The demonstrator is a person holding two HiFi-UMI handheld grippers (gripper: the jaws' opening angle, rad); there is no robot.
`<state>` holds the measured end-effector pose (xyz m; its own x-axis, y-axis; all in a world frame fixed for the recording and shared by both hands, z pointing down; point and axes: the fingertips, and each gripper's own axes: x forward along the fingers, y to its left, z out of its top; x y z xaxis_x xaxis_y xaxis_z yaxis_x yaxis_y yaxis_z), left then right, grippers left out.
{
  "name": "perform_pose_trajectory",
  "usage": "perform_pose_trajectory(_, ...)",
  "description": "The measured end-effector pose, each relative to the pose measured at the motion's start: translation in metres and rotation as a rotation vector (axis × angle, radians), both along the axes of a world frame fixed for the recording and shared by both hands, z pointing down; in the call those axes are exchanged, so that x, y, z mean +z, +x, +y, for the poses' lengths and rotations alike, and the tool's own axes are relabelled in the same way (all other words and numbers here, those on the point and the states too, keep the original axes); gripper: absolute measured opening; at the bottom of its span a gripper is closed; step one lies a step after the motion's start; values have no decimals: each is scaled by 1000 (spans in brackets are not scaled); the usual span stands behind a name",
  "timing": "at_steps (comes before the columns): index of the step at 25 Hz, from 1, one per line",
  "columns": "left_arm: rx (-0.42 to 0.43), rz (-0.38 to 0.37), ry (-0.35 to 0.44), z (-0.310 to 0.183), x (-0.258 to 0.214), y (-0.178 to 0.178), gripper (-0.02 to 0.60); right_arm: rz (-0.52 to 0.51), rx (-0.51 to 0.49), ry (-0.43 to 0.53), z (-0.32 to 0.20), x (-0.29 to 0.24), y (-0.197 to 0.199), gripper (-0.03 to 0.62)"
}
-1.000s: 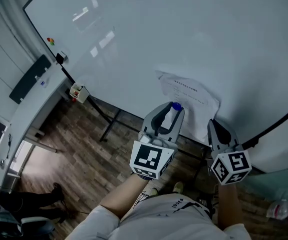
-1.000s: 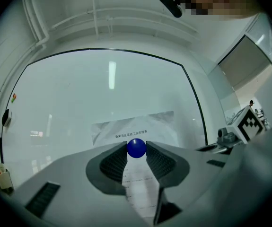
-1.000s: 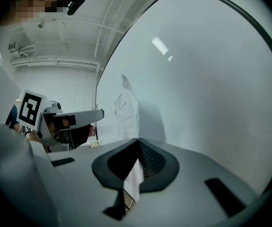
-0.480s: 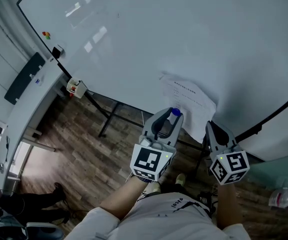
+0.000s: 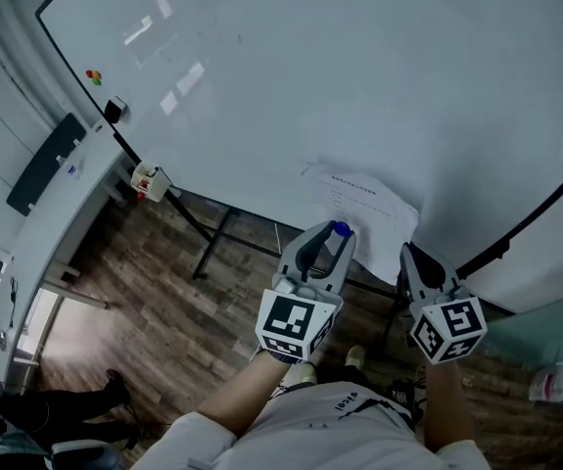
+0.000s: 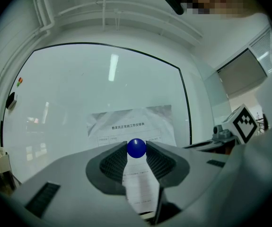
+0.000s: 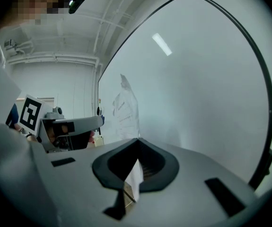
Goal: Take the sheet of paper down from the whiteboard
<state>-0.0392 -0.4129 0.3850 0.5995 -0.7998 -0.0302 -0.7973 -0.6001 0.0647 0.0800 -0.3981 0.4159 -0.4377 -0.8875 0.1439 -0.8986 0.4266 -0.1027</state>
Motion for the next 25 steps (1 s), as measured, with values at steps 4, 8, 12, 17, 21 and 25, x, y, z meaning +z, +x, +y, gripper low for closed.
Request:
perform_pose_trajectory(4, 3, 6, 3, 3, -1, -4, 124, -1, 6, -2, 3, -1, -2, 12)
perform_pose_trajectory(8, 5, 10, 5, 2, -4, -4, 123, 2, 6, 4, 2, -5, -2, 12)
perform_pose_trajectory(12, 7, 12, 3, -2, -5, -5, 124, 2, 7, 10, -2, -10, -2, 12)
perform_pose_trajectory(17, 10, 11, 4, -4, -5, -5, 124, -3, 5, 13, -4, -11, -4, 14)
perform_pose_trajectory(21, 9, 11, 7, -3, -7, -5, 124, -6, 0, 14, -2, -13, -4, 12)
perform_pose_trajectory(25, 8, 8, 8, -2, -6, -4, 124, -17, -3, 14, -1, -15, -3, 12)
